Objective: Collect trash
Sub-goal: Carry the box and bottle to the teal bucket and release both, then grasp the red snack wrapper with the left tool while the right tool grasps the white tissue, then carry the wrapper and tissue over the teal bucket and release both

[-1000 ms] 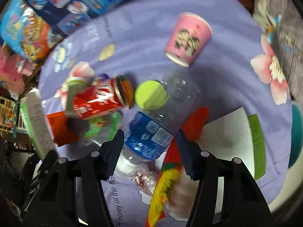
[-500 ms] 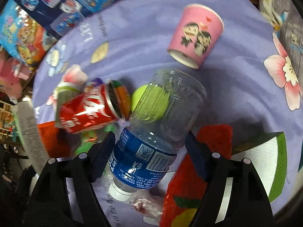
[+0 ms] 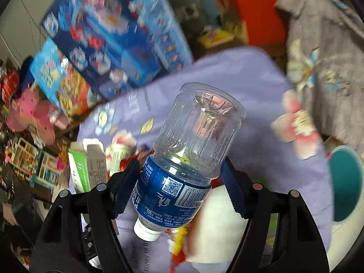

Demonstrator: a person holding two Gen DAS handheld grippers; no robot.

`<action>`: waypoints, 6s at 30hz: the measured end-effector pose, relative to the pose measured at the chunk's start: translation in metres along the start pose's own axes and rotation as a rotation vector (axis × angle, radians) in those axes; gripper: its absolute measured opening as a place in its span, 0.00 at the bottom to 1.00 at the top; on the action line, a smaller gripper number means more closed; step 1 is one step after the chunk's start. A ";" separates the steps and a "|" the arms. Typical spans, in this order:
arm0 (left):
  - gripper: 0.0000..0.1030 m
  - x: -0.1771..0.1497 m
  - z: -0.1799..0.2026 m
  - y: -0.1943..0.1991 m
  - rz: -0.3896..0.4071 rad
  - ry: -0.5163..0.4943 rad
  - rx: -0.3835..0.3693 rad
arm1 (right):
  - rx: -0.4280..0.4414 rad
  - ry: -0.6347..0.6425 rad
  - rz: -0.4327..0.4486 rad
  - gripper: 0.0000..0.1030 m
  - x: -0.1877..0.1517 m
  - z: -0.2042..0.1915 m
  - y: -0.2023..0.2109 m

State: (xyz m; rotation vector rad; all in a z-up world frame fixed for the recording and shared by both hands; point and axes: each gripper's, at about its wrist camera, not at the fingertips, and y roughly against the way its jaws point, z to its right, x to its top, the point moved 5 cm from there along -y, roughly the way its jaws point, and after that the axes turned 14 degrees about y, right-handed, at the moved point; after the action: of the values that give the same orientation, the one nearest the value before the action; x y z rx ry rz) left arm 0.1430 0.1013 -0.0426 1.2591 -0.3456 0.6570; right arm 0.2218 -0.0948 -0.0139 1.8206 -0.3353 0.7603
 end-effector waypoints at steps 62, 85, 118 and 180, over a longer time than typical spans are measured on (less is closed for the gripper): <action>0.90 -0.123 0.381 -0.195 -0.452 -0.471 -0.202 | -0.321 -0.573 -0.122 0.72 -0.234 0.395 0.057; 0.93 -0.099 0.294 -0.110 -0.330 -0.400 -0.192 | -0.290 -0.451 -0.115 0.79 -0.199 0.298 0.070; 0.05 -0.071 0.066 -0.111 -0.355 -0.171 -0.056 | -0.229 -0.038 -0.228 0.79 -0.132 0.099 0.012; 0.05 -0.038 0.160 -0.029 -0.200 -0.208 -0.271 | -0.302 -0.041 0.017 0.06 -0.105 0.138 0.088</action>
State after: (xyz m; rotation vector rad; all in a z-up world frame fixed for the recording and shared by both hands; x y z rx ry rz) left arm 0.1497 -0.0652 -0.0403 1.0861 -0.4575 0.2964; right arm 0.1400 -0.2679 -0.0462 1.5517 -0.4668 0.6469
